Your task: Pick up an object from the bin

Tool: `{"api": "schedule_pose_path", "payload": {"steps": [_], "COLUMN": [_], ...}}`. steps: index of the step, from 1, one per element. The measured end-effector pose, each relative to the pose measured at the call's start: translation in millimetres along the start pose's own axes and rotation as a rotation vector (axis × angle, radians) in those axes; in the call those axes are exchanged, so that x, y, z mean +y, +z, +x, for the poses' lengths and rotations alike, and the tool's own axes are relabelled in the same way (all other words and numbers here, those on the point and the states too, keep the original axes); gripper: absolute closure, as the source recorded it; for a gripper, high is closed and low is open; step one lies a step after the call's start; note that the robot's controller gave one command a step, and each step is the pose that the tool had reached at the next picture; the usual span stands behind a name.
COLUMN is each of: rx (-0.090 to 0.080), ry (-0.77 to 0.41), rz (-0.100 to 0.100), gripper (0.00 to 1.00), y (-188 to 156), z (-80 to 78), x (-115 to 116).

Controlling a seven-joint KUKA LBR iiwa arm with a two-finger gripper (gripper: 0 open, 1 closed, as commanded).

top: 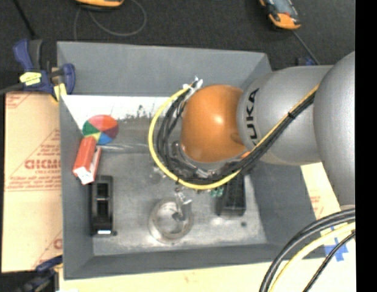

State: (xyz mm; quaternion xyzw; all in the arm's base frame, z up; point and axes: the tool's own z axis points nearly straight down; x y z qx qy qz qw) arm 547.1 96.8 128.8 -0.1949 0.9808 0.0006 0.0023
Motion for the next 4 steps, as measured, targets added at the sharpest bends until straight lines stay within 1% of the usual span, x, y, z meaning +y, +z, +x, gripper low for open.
{"api": "schedule_pose_path", "payload": {"steps": [1,2,3,4], "rx": [0.007,0.001,-0.010,-0.009], "ry": [-0.022,-0.157,-0.038,-0.038], "rz": [0.000,0.001,0.001,0.001], "gripper": [0.00,0.00,1.00,1.00], "y": [0,7,26,26], "z": [11.1,25.9,22.2,22.3], "x": [12,7,-15,-15]}}
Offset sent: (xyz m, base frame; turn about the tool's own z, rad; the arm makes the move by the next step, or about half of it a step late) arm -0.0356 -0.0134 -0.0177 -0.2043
